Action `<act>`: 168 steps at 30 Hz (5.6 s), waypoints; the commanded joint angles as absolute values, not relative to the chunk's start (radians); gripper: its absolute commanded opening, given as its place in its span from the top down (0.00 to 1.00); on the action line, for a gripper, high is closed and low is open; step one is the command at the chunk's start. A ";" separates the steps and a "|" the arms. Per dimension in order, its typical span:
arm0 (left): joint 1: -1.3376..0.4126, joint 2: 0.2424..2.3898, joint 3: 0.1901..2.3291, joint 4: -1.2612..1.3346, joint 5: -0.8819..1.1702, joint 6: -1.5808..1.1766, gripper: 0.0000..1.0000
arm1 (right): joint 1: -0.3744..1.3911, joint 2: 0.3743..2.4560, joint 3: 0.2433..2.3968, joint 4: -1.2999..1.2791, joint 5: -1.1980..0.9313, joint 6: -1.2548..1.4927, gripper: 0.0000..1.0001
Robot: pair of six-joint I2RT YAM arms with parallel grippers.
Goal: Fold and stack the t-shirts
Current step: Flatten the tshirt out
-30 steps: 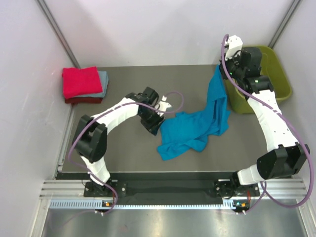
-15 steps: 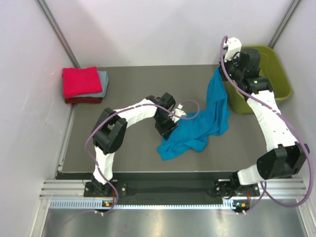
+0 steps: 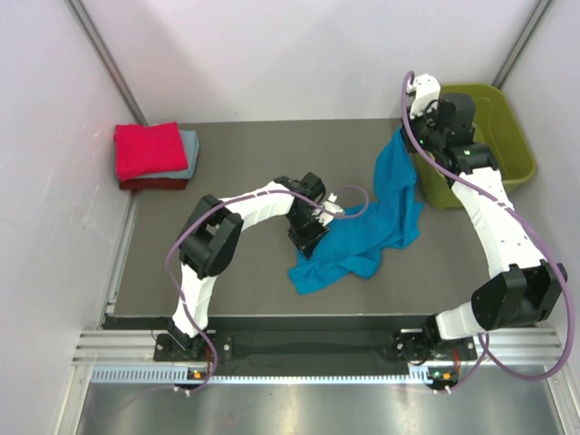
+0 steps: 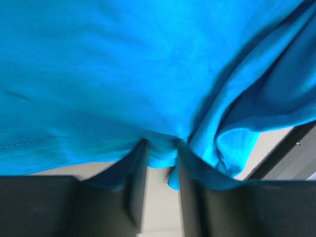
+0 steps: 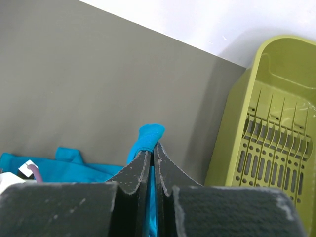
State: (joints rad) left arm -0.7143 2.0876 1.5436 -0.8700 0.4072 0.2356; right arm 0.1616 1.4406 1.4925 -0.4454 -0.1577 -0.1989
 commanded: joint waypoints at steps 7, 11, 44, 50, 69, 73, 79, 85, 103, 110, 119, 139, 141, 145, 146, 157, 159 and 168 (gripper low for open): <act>-0.721 2.132 1.502 -0.810 0.370 0.227 1.00 | 0.166 1.434 1.520 -0.405 -0.164 -0.198 1.00; -0.713 2.065 1.499 -0.793 0.330 0.218 1.00 | 0.166 1.440 1.534 -0.407 -0.164 -0.195 1.00; -0.485 1.114 1.665 -1.130 0.328 0.440 1.00 | 0.201 0.917 1.557 -0.529 -0.313 -0.190 1.00; -0.419 0.987 1.740 -0.958 0.327 0.407 1.00 | 0.201 0.870 1.795 -0.554 -0.214 -0.291 1.00; -0.399 1.122 1.238 -0.685 0.339 0.247 1.00 | 0.206 1.251 1.413 -0.322 -0.298 -0.046 1.00; -0.391 1.258 1.111 -0.519 0.318 0.196 1.00 | 0.207 1.469 1.408 -0.316 -0.296 0.023 1.00; -0.371 1.581 1.172 -0.460 0.316 0.178 0.74 | 0.215 1.678 1.474 -0.288 -0.284 -0.041 1.00; -0.327 1.744 1.370 -0.543 0.265 0.173 0.49 | 0.213 1.750 1.509 -0.264 -0.273 -0.041 1.00; -0.348 1.652 1.494 -0.943 0.402 0.192 0.60 | 0.213 1.836 1.615 -0.259 -0.281 -0.006 1.00; -0.347 1.707 1.410 -0.982 0.486 0.160 0.61 | 0.213 1.858 1.621 -0.268 -0.281 -0.006 1.00; -0.347 1.802 1.358 -0.951 0.488 0.153 0.62 | 0.215 1.842 1.606 -0.272 -0.275 -0.014 1.00; -0.336 1.930 1.434 -0.865 0.466 0.130 0.63 | 0.219 1.806 1.574 -0.275 -0.264 -0.034 1.00; -0.336 1.930 1.448 -0.865 0.466 0.127 0.64 | 0.219 1.801 1.565 -0.273 -0.261 -0.037 1.00; -0.336 1.916 1.465 -0.865 0.469 0.121 0.65 | 0.221 1.790 1.546 -0.265 -0.259 -0.038 1.00; -0.336 1.907 1.466 -0.862 0.469 0.115 0.65 | 0.221 1.789 1.539 -0.265 -0.258 -0.037 1.00; -0.336 1.905 1.453 -0.805 0.465 0.087 0.66 | 0.242 1.798 1.562 -0.262 -0.253 -0.040 1.00; -0.336 1.914 1.459 -0.793 0.466 0.080 0.67 | 0.245 1.796 1.560 -0.264 -0.253 -0.043 1.00; -0.331 1.922 1.479 -0.778 0.471 0.071 0.91 | 0.252 1.776 1.539 -0.262 -0.238 -0.052 1.00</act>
State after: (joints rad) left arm -0.3408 1.9400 1.4403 -0.8082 0.4534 0.0746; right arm 0.2340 1.8519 1.5322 -0.3054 -0.2508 -0.0399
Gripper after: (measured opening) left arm 0.124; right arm 0.009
